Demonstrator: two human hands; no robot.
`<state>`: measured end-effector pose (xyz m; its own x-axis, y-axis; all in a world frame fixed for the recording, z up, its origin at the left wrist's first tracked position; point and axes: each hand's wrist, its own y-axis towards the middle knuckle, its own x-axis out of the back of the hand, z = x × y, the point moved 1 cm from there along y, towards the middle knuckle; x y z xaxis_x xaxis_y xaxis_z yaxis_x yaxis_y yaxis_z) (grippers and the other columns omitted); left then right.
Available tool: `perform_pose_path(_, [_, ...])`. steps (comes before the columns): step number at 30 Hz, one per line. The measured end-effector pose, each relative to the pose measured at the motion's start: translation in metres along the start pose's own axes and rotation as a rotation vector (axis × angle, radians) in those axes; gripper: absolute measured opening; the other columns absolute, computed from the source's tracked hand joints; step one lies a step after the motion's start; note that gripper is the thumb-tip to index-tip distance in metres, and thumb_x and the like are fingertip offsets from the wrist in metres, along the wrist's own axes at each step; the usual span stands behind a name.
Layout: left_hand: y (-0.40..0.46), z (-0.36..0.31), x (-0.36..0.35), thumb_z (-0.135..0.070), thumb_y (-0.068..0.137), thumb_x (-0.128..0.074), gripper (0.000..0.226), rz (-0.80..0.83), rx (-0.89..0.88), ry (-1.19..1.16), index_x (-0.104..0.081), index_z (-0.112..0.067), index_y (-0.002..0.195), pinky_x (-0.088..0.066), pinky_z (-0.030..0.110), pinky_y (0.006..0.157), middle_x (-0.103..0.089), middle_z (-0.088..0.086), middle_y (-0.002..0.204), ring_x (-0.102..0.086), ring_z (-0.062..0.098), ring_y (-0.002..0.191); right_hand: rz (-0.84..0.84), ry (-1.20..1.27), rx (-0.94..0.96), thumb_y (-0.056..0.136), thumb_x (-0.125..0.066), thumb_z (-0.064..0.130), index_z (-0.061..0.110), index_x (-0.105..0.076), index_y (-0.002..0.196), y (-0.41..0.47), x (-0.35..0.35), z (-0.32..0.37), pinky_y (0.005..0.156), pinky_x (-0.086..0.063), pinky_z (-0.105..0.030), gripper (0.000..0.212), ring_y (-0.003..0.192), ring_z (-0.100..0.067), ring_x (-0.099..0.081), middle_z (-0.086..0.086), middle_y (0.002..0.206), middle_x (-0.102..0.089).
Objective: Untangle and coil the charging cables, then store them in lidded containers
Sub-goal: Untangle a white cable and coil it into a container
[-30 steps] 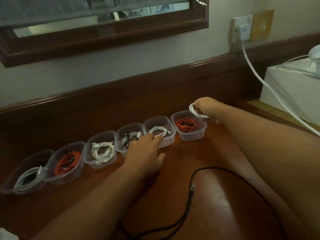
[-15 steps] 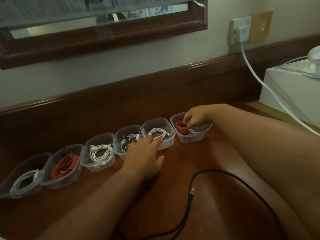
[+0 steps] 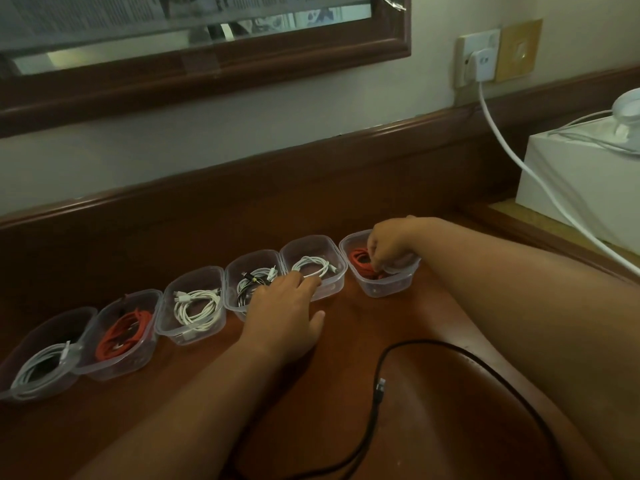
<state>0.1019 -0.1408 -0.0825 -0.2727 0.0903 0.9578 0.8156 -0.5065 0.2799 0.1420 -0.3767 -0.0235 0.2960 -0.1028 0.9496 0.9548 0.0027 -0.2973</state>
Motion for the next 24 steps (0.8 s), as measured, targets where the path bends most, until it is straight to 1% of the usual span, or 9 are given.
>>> perform_pose_path(2, [0.0,0.0,0.0,-0.055,0.092,-0.049,0.058,0.008,-0.002,0.001,-0.038,-0.032,0.143,-0.042,0.042,0.101,-0.049,-0.006,0.136,-0.048,0.016,0.124,0.01,0.0,0.024,0.087,-0.069,0.035,0.026,-0.068,0.096,-0.007,0.0,0.001,0.097,-0.045,-0.043,0.013,0.103,-0.019,-0.058,0.003,0.107,-0.064])
perform_pose_path(6, [0.0,-0.001,0.001,-0.055,0.094,-0.045,0.054,0.016,0.016,-0.006,-0.04,-0.032,0.143,-0.041,0.043,0.103,-0.049,-0.006,0.136,-0.048,0.016,0.125,0.096,0.098,0.039,0.085,-0.073,0.029,0.021,-0.068,0.094,-0.02,-0.005,0.001,0.089,-0.055,-0.038,0.014,0.099,-0.022,-0.061,-0.002,0.108,-0.063])
perform_pose_path(10, [0.002,-0.007,0.005,-0.053,0.096,-0.04,0.047,0.016,0.05,-0.051,-0.05,-0.028,0.135,-0.042,0.045,0.099,-0.055,-0.003,0.131,-0.052,0.019,0.12,0.132,0.144,0.054,0.081,-0.076,0.041,0.023,-0.068,0.088,-0.029,-0.009,0.002,0.091,-0.055,-0.042,0.021,0.098,-0.023,-0.064,-0.002,0.105,-0.067])
perform_pose_path(13, [0.003,-0.007,0.007,-0.054,0.094,-0.031,0.051,0.025,0.063,-0.068,-0.054,-0.027,0.131,-0.044,0.044,0.096,-0.058,-0.003,0.126,-0.054,0.02,0.116,0.107,0.201,0.069,0.089,-0.063,0.055,0.024,-0.072,0.086,-0.038,-0.005,-0.003,0.089,-0.052,-0.039,0.033,0.096,-0.02,-0.062,0.001,0.102,-0.066])
perform_pose_path(14, [0.002,-0.007,0.007,-0.053,0.094,-0.03,0.052,0.022,0.064,-0.079,-0.055,-0.026,0.13,-0.044,0.044,0.095,-0.058,-0.003,0.125,-0.054,0.02,0.115,0.065,0.252,0.073,0.094,-0.056,0.055,0.022,-0.073,0.088,-0.04,-0.003,-0.005,0.086,-0.05,-0.035,0.037,0.093,-0.018,-0.061,0.002,0.098,-0.064])
perform_pose_path(17, [0.001,-0.006,0.007,-0.051,0.097,-0.031,0.049,0.023,0.067,-0.103,-0.056,-0.026,0.131,-0.045,0.043,0.094,-0.059,-0.003,0.125,-0.055,0.019,0.114,-0.051,0.572,0.046,0.1,-0.045,0.031,0.01,-0.073,0.098,-0.043,0.004,-0.013,0.064,-0.041,-0.03,0.035,0.064,-0.014,-0.05,-0.003,0.078,-0.056])
perform_pose_path(19, [0.001,-0.007,0.008,-0.052,0.096,-0.029,0.052,0.03,0.07,-0.1,-0.056,-0.025,0.131,-0.045,0.044,0.095,-0.059,-0.002,0.126,-0.055,0.019,0.114,-0.079,0.725,0.005,0.098,-0.039,0.019,0.008,-0.072,0.099,-0.046,0.007,-0.017,0.055,-0.038,-0.026,0.035,0.052,-0.011,-0.044,-0.003,0.067,-0.053])
perform_pose_path(21, [0.001,-0.009,0.009,-0.053,0.094,-0.028,0.054,0.039,0.074,-0.092,-0.056,-0.025,0.131,-0.046,0.044,0.094,-0.059,-0.002,0.126,-0.055,0.02,0.114,-0.092,0.73,0.018,0.098,-0.038,0.011,0.011,-0.073,0.096,-0.05,0.007,-0.015,0.053,-0.039,-0.024,0.035,0.052,-0.011,-0.045,-0.003,0.068,-0.054])
perform_pose_path(24, [0.001,-0.009,0.01,-0.055,0.092,-0.026,0.057,0.054,0.081,-0.089,-0.056,-0.026,0.132,-0.046,0.044,0.095,-0.059,-0.002,0.126,-0.055,0.02,0.115,-0.068,0.601,0.073,0.094,-0.04,0.002,0.016,-0.074,0.093,-0.055,0.006,-0.004,0.052,-0.043,-0.023,0.036,0.057,-0.012,-0.052,-0.004,0.076,-0.064])
